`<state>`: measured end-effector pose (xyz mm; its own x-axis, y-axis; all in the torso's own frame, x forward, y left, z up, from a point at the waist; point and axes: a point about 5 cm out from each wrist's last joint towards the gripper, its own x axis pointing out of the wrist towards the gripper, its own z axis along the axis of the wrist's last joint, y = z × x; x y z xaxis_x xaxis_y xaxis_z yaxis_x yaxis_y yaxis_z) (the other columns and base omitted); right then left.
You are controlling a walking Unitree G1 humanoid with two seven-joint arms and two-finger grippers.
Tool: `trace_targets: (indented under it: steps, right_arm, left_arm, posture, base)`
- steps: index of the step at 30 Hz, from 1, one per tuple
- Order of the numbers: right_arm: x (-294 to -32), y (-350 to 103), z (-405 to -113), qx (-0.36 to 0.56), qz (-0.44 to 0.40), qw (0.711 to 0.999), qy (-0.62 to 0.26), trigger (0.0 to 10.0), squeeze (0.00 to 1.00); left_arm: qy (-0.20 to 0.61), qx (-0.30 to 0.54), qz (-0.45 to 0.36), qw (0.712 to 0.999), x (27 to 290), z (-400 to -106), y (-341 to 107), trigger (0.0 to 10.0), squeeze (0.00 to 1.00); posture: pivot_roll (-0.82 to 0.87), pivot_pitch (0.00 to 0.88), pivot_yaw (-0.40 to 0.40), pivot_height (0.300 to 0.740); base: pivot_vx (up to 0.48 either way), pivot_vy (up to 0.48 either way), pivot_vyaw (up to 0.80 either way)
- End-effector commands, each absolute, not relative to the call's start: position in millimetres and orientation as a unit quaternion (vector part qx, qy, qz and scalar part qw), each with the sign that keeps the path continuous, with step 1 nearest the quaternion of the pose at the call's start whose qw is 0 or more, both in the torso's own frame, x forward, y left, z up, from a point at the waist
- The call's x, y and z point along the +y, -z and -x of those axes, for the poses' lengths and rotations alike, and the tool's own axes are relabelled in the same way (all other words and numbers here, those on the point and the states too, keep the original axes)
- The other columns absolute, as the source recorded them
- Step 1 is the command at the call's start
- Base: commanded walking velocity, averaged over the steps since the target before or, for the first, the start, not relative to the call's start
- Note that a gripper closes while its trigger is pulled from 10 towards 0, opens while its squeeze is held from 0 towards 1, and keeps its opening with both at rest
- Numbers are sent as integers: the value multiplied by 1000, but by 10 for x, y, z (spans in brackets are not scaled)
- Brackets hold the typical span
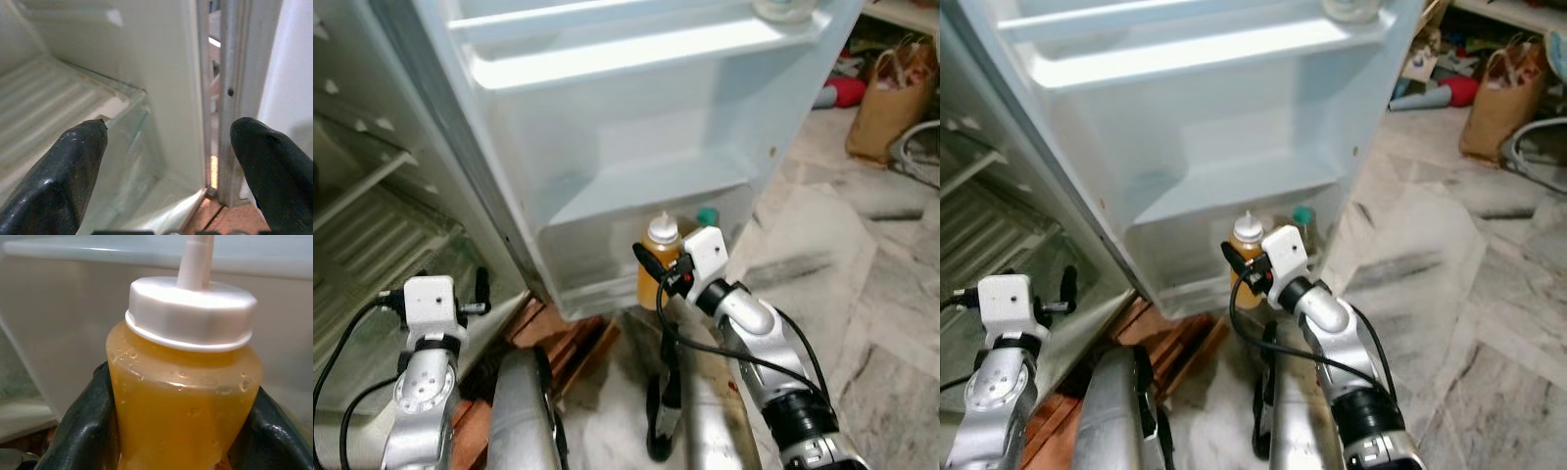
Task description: Restocking fridge
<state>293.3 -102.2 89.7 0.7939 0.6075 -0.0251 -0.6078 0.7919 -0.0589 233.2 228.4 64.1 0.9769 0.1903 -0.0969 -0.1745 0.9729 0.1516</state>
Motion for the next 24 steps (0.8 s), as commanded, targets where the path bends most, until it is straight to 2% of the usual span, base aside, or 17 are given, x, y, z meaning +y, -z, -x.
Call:
trace_targets:
  steps: [1, 11, 17, 24]
  right_arm:
    - [-1005, -938, -2959, -8, 32, 946, -323, 10000, 0]
    - [-949, -948, -2940, -8, 30, 938, -344, 10000, 0]
    - [-881, -955, -2924, -6, 36, 929, -370, 10000, 0]
    - [-823, -1091, -3111, -43, 62, 939, -337, 10000, 0]
  left_arm:
    - [-99, 56, -76, 991, 2316, -2306, -660, 10000, 0]
    - [-96, 56, -77, 991, 2309, -2320, -672, 10000, 0]
    - [-94, 54, -77, 991, 2310, -2347, -692, 10000, 0]
    - [-92, 42, -76, 992, 2313, -2405, -775, 10000, 0]
  posture:
    - [-12, 140, -4, 563]
    - [-7, 135, 0, 489]
    - [-7, 137, 1, 484]
    - [17, 163, 4, 484]
  base:
    - [0, 0, 0]
    - [0, 0, 0]
    - [0, 0, 0]
    - [0, 0, 0]
